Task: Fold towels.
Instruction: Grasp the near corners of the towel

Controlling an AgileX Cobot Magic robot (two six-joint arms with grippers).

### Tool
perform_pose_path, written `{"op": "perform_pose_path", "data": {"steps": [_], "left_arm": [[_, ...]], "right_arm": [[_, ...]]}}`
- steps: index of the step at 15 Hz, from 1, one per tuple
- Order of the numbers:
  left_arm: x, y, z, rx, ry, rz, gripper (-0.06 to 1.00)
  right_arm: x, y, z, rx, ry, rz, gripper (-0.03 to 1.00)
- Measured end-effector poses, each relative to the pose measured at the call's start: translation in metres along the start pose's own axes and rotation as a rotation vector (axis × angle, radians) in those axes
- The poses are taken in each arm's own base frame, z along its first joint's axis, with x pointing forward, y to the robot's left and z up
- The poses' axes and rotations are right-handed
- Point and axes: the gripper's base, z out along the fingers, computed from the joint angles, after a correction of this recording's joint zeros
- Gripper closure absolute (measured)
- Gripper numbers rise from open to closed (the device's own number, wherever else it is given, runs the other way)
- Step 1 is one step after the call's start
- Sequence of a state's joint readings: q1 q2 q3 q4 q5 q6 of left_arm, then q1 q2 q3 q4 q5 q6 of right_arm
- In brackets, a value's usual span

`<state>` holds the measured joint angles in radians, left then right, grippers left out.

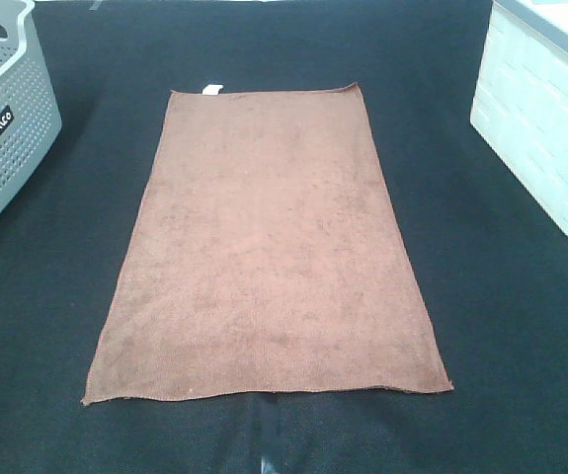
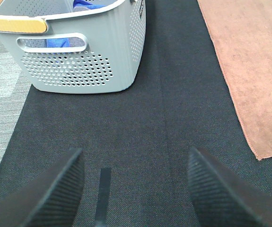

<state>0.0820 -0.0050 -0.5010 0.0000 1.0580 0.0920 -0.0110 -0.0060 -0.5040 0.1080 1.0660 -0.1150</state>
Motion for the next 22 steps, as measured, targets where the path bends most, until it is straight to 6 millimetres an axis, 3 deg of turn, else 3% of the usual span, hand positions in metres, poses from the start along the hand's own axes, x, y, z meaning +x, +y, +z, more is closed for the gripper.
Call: {"op": "perform_pose_path", "data": {"steps": [22], "left_arm": [[0.0, 0.0, 0.0, 0.0, 0.0, 0.0, 0.34]], "right_arm": [[0.0, 0.0, 0.0, 0.0, 0.0, 0.0, 0.05]]}}
